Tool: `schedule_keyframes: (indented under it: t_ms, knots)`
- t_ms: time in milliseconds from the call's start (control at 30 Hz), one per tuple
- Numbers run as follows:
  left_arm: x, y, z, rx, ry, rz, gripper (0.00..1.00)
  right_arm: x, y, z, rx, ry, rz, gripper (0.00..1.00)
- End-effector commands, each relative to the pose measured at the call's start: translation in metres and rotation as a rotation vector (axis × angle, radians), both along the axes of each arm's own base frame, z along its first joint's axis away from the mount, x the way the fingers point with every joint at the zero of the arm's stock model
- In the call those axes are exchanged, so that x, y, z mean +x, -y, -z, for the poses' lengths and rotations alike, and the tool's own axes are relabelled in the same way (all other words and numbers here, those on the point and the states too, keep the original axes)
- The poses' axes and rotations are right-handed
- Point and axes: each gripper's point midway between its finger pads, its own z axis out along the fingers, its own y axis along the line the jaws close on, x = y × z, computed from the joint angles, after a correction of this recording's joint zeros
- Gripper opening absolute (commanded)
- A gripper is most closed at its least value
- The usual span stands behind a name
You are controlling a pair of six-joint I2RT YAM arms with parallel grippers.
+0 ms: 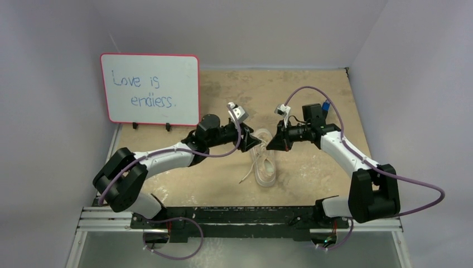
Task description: Tie the shoes
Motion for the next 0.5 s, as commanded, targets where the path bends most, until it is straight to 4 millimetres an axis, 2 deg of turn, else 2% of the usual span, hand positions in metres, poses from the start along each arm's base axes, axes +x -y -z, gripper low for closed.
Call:
schedule_keyframes:
  t_ms: [0, 133, 300, 467]
  knots:
    - [0.007, 0.004, -0.031, -0.031, 0.027, 0.041, 0.64, -0.007, -0.003, -0.012, 0.042, 0.037, -0.039, 0.00]
    - [0.015, 0.019, -0.028, -0.023, 0.017, 0.081, 0.70, -0.006, -0.003, -0.013, 0.047, 0.039, -0.043, 0.00]
    - [0.012, 0.041, -0.015, -0.028, -0.033, 0.199, 0.74, -0.006, -0.004, -0.015, 0.048, 0.039, -0.045, 0.00]
    - [0.008, 0.039, -0.005, -0.029, -0.059, 0.226, 0.63, -0.005, -0.003, -0.016, 0.047, 0.038, -0.042, 0.00]
